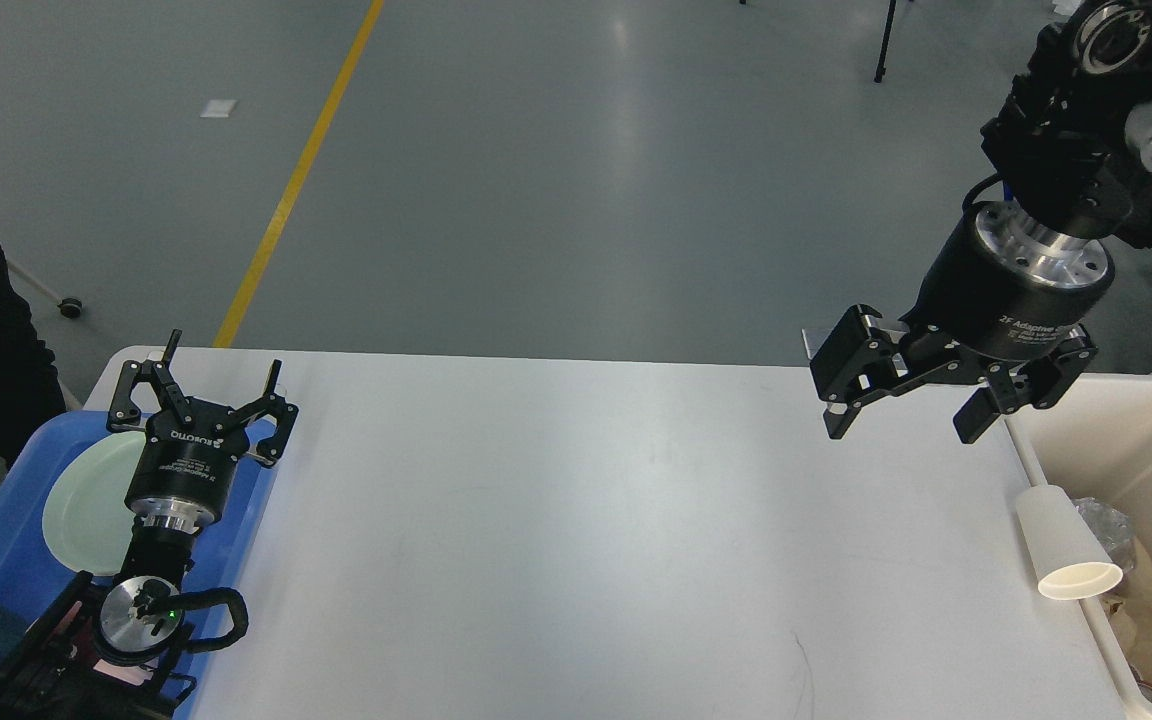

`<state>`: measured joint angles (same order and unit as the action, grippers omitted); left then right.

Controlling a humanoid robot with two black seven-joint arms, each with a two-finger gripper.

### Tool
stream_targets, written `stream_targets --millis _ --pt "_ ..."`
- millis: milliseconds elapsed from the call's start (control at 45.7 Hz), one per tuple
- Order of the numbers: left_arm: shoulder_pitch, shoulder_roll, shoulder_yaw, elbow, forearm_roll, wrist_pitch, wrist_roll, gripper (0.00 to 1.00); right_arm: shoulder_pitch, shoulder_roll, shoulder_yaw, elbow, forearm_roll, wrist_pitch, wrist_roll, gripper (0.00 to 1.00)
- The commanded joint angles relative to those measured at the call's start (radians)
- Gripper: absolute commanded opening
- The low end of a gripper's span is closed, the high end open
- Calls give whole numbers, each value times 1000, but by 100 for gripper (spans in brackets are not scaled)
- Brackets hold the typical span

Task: Tidy desktop
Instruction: 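Move the right gripper over to the white paper cup by the bin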

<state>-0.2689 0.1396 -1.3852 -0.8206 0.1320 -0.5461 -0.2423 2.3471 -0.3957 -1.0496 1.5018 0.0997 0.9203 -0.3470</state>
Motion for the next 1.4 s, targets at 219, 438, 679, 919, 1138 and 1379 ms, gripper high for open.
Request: stream_targets --millis 219,438,679,919,1138,1379 --pt "-1 0 0 0 0 0 0 96 -5 23 -204 -32 -57 -90 217 100" --pt "-1 0 0 0 0 0 0 96 -216 -49 -251 -205 -94 -124 211 100" --pt "-1 0 0 0 0 0 0 96 -570 -71 -237 -494 -121 -198 227 100" --pt "0 0 0 0 0 0 0 96 -905 -64 -188 -840 -221 -239 522 100" --pt "-1 0 0 0 0 0 0 96 -1074 -63 -201 -945 -270 -389 611 100" --pt "0 0 0 0 0 0 0 96 -1181 -64 -191 -1011 -316 -501 609 100"
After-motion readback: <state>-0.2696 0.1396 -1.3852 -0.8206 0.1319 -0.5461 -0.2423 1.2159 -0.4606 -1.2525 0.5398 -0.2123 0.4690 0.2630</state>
